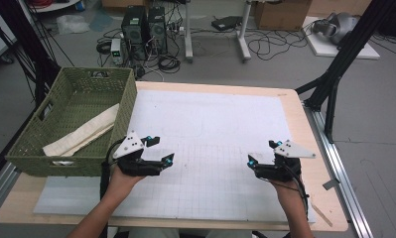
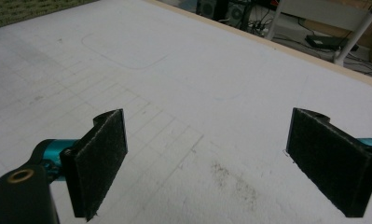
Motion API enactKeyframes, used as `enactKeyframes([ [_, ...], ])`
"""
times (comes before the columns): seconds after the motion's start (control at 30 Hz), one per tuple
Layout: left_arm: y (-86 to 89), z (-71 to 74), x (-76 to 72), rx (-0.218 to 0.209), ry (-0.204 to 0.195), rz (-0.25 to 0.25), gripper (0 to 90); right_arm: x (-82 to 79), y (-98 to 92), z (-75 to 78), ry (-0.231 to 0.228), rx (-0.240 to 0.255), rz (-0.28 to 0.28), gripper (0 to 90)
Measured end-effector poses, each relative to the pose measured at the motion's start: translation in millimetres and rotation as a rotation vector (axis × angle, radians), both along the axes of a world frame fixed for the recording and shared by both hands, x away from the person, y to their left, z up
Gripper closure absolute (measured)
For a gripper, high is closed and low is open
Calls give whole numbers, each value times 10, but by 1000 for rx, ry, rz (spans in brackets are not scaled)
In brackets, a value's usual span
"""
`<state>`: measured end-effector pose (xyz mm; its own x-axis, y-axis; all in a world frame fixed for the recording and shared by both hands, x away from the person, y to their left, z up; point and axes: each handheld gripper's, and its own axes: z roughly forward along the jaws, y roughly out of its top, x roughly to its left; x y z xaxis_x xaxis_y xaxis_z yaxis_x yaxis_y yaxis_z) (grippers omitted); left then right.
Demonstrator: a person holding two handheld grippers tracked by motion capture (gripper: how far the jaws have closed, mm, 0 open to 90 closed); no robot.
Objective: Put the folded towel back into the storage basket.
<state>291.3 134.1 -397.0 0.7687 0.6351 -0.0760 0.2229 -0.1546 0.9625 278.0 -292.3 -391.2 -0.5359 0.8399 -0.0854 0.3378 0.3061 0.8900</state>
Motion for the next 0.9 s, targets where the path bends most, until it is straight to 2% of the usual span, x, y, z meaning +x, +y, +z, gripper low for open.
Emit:
enactKeyframes([
  [0.27, 45, -125, -33, -7, -1, 3, 221, -51, 30, -118, 8, -41, -9, 117],
  [0.57, 53, -172, -27, -8, 17, 6, 225, -54, 63, -150, -2, -51, -6, 117],
  [0.9, 68, -190, -21, -11, 29, 14, 225, -56, 43, -160, -3, -40, -9, 117],
])
